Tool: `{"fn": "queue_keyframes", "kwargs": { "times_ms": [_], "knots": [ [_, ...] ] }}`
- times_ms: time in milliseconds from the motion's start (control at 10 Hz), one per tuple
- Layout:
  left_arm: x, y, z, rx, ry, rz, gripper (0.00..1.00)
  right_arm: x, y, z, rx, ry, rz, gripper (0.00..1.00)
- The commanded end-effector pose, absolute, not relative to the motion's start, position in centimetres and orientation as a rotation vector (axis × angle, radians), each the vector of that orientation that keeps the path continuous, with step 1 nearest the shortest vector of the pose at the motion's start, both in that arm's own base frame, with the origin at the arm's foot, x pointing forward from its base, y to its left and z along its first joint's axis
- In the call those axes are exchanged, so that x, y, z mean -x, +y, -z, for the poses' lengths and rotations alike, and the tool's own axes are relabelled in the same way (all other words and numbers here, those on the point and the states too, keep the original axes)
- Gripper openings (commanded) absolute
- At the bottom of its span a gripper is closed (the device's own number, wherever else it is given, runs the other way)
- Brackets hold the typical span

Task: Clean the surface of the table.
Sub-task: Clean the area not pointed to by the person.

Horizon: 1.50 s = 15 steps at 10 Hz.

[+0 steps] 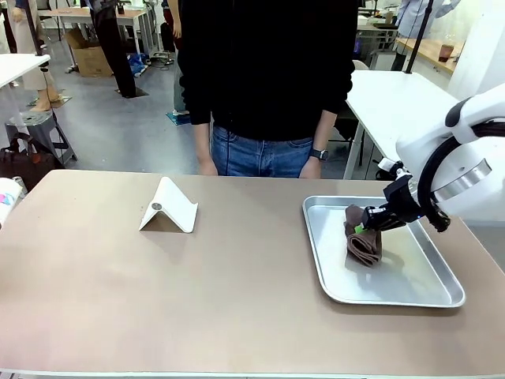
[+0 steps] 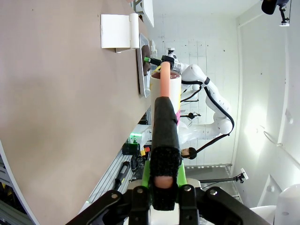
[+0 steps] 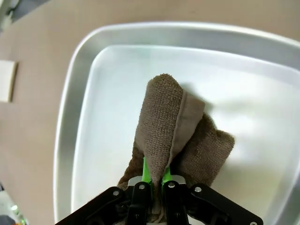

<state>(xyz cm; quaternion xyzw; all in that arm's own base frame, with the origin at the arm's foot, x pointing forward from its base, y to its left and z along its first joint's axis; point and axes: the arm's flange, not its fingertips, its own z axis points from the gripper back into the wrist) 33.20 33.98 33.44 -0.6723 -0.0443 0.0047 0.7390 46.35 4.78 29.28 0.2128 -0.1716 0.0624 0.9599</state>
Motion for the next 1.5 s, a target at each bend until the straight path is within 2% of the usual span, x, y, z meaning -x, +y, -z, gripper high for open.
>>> {"fn": "queue_keyframes", "kwargs": {
  "times_ms": [0,300,500,900,1400],
  "knots": [
    [-32.8,33.8,-33.9,1.487,-0.113,-0.006,0.22,-46.5,3.1,-28.6,-0.346,-0.368,-0.036,0.07],
    [-32.8,33.8,-33.9,1.487,-0.113,-0.006,0.22,-46.4,-0.8,-29.4,-0.352,-0.390,0.066,0.07],
    [-32.8,33.8,-33.9,1.487,-0.113,-0.006,0.22,-45.7,-2.7,-30.1,-0.430,-0.348,0.083,0.07],
    [-32.8,33.8,-33.9,1.487,-0.113,-0.006,0.22,-42.8,-5.2,-33.7,-0.803,-0.258,0.004,0.07],
    [-32.8,33.8,-33.9,1.487,-0.113,-0.006,0.22,-39.1,-9.4,-38.0,-1.456,-0.161,-0.166,0.07]
  ]
}}
